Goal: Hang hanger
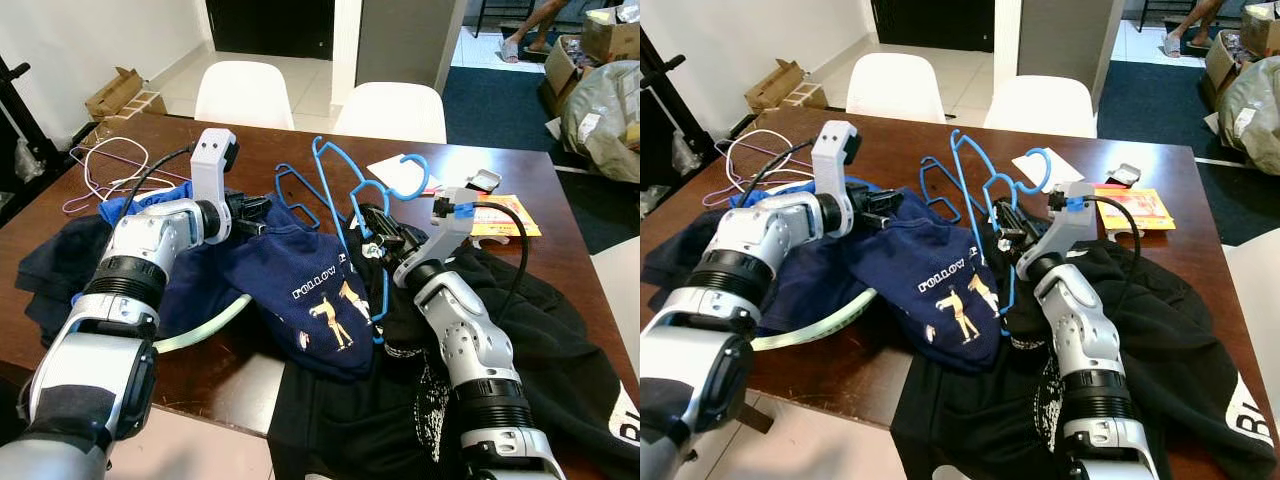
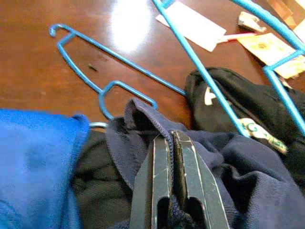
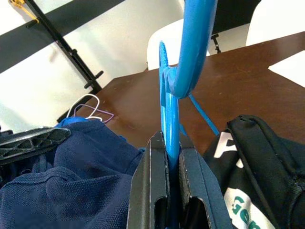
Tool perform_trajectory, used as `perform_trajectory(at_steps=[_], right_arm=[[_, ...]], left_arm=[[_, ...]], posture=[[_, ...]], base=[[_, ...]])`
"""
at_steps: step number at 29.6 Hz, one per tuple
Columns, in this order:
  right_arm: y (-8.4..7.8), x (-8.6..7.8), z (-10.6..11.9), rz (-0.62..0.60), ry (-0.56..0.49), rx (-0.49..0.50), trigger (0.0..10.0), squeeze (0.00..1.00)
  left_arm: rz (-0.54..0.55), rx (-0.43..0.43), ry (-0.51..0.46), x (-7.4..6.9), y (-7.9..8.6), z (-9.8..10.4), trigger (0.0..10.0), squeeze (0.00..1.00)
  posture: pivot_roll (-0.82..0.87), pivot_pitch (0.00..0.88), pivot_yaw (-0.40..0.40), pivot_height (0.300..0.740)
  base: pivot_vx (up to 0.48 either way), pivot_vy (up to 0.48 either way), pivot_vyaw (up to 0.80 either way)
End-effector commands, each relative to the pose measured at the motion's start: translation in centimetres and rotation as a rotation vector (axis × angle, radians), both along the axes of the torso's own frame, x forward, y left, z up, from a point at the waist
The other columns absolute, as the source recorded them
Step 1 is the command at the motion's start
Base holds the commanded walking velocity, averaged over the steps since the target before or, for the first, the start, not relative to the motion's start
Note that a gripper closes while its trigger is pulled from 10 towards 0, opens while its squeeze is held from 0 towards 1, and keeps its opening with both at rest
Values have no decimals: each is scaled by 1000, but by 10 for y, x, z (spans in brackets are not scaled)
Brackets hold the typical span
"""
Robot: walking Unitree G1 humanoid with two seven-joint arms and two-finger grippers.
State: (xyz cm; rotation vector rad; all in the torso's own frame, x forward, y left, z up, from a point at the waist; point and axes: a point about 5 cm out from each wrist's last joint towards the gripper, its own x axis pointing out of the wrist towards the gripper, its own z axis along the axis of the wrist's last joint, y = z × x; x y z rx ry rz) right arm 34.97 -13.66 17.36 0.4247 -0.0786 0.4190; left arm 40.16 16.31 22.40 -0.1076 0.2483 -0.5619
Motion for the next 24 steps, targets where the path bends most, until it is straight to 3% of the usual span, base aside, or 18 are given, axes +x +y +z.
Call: perform_trajectory(at_steps=[1,3,5,6,7,8,9,11,12,14,15,16,18,19,20,21,22,24], right_arm=[[1,-2,-3,0,15,15,10000,0],[1,-2,-3,0,16,18,10000,0],[2,-2,-3,0,17,22,10000,0],[2,-2,-3,0,17,22,10000,0],[2,-1,-3,0,18,23,10000,0],[2,-1,-3,0,18,23,10000,0],[2,-1,-3,-1,18,25,10000,0],[2,-1,-3,-1,18,25,10000,0],[2,-1,-4,-1,19,27,10000,0],[2,-1,-4,-1,19,27,10000,0],[2,-1,-4,0,20,29,10000,0],[2,0,-5,1,22,30,10000,0],[2,0,-5,1,22,30,10000,0],[3,0,-6,2,23,32,10000,0],[3,0,-6,2,23,32,10000,0],[3,1,-6,2,24,32,10000,0],[4,1,-5,3,24,33,10000,0],[4,1,-5,3,24,33,10000,0]], left_arm=[[26,8,-46,2,10,12,0,0],[78,28,-126,4,21,30,0,0],[182,85,-264,5,41,63,0,0],[182,85,-264,5,41,63,0,0],[277,153,-353,4,58,87,0,0],[277,153,-353,4,58,87,0,0],[428,267,-493,-3,81,127,0,0],[428,267,-493,-3,81,127,0,0],[556,356,-648,-17,97,171,0,0],[556,356,-648,-17,97,171,0,0],[629,398,-778,-31,102,206,0,0],[625,407,-894,-42,91,232,0,0],[625,407,-894,-42,91,232,0,0],[531,404,-962,-46,67,242,0,0],[531,404,-962,-46,67,242,0,0],[375,398,-997,-43,33,237,0,0],[178,402,-970,-36,-11,209,0,0],[178,402,-970,-36,-11,209,0,0]], posture=[[21,112,49,740],[23,112,51,740],[25,110,52,740],[25,110,52,740],[27,109,53,740],[27,109,53,740],[29,106,54,740],[29,106,54,740],[35,100,54,740],[35,100,54,740],[37,98,54,740],[44,89,52,740],[44,89,52,740],[44,88,52,740],[44,88,52,740],[46,83,50,740],[43,84,52,740],[43,84,52,740]], base=[[0,0,0],[0,0,0],[0,0,0],[0,0,0],[0,0,0],[0,0,0],[0,0,0],[0,0,0],[0,0,0],[0,0,0],[0,0,0],[0,0,0],[0,0,0],[0,0,0],[0,0,0],[0,0,0],[0,0,0],[0,0,0]])
